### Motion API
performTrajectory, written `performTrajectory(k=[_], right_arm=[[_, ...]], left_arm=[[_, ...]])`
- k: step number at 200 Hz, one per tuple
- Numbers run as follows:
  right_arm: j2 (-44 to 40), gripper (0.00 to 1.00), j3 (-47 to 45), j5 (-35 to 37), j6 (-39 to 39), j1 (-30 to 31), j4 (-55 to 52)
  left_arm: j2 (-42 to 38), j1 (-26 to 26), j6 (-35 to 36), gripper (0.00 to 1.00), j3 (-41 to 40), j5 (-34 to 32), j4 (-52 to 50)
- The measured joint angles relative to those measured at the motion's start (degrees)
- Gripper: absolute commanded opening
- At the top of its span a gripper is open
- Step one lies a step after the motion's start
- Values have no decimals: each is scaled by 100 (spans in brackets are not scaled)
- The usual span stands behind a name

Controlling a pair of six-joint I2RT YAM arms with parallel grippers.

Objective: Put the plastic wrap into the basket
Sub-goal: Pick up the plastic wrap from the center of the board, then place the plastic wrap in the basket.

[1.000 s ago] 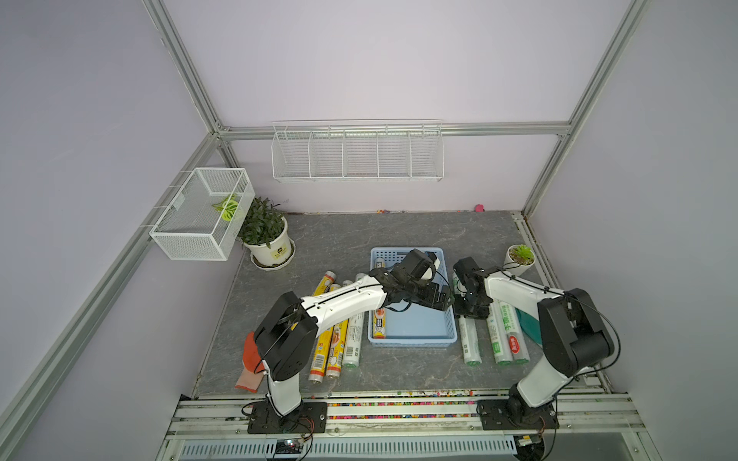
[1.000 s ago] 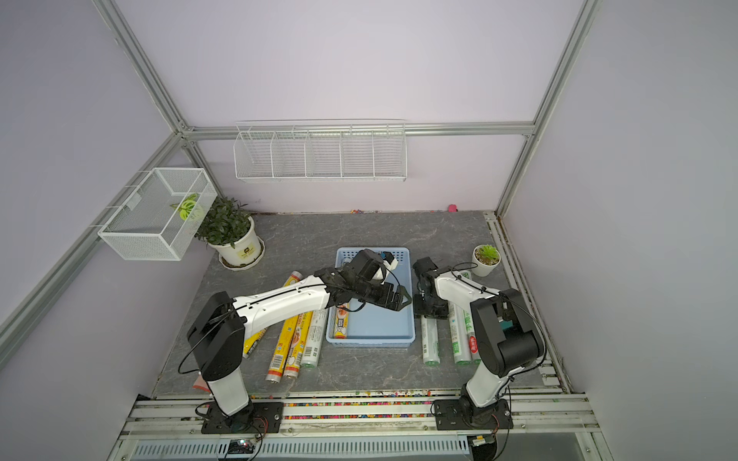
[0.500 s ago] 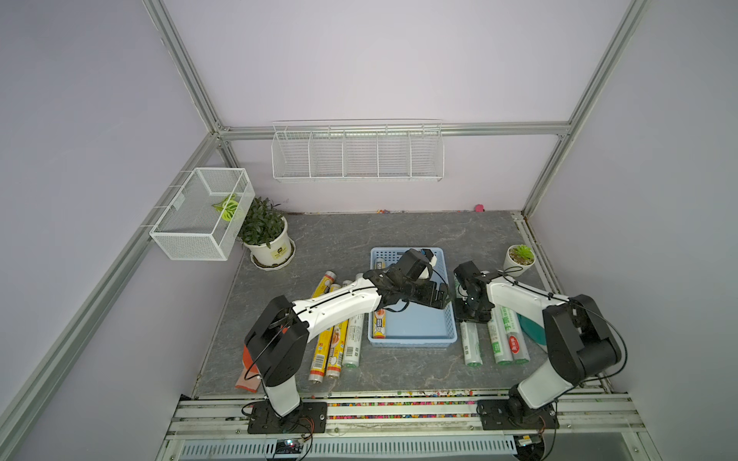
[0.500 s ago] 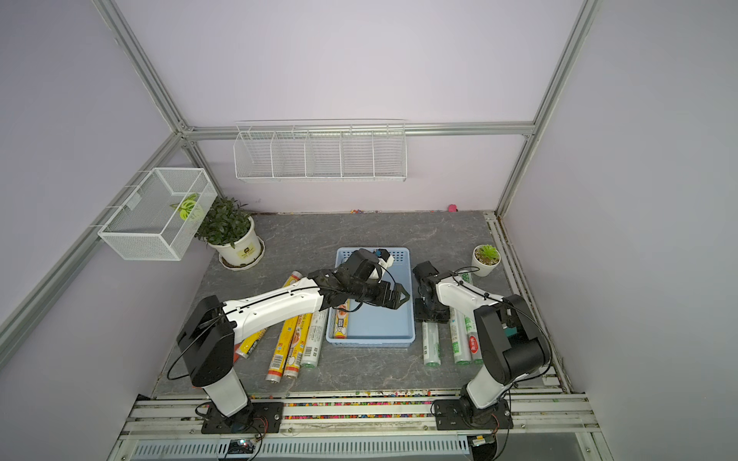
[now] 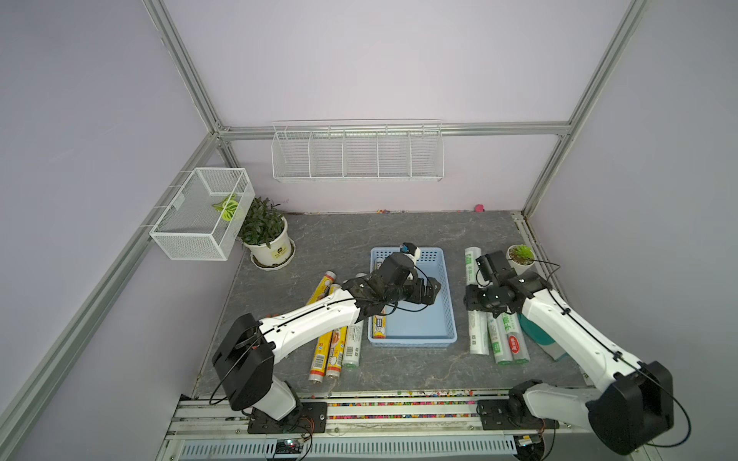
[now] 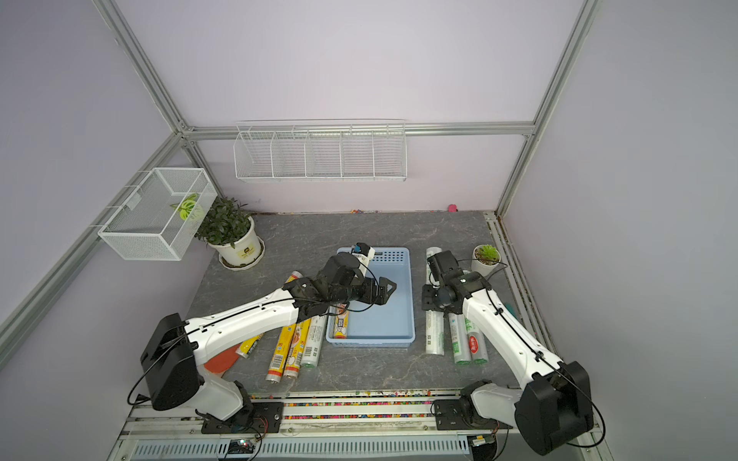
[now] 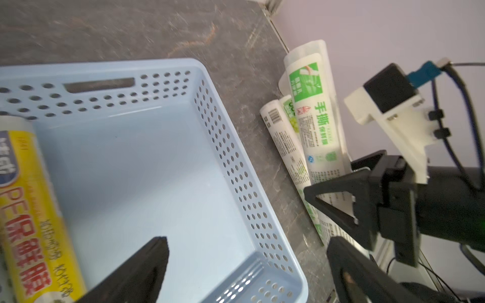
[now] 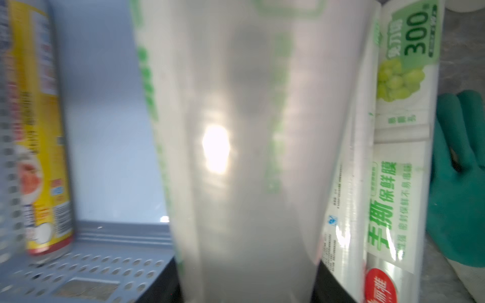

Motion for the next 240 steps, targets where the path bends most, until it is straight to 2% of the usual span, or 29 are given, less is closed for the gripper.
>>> performTrajectory(k=[39, 89, 126, 156, 240], right_arm=[[240, 30, 389, -896, 380, 76, 474], [1351, 31, 787, -1613, 1102, 621, 1617], [2293, 32, 1132, -1923, 1491, 933, 2216], [2988, 31, 1543, -2100, 1596, 1104, 2256], [3853, 35, 1788, -2361, 1606, 1401, 2133]], left_arm=[[-352, 26, -157, 100, -133, -984, -31], [-1045, 210, -424, 100, -1016, -1687, 39], [-1720, 577, -785, 100, -1847, -1746, 258], [-2151, 717, -942, 100, -2286, -1818, 393], [-2621, 846, -791, 100, -2546, -1504, 697]])
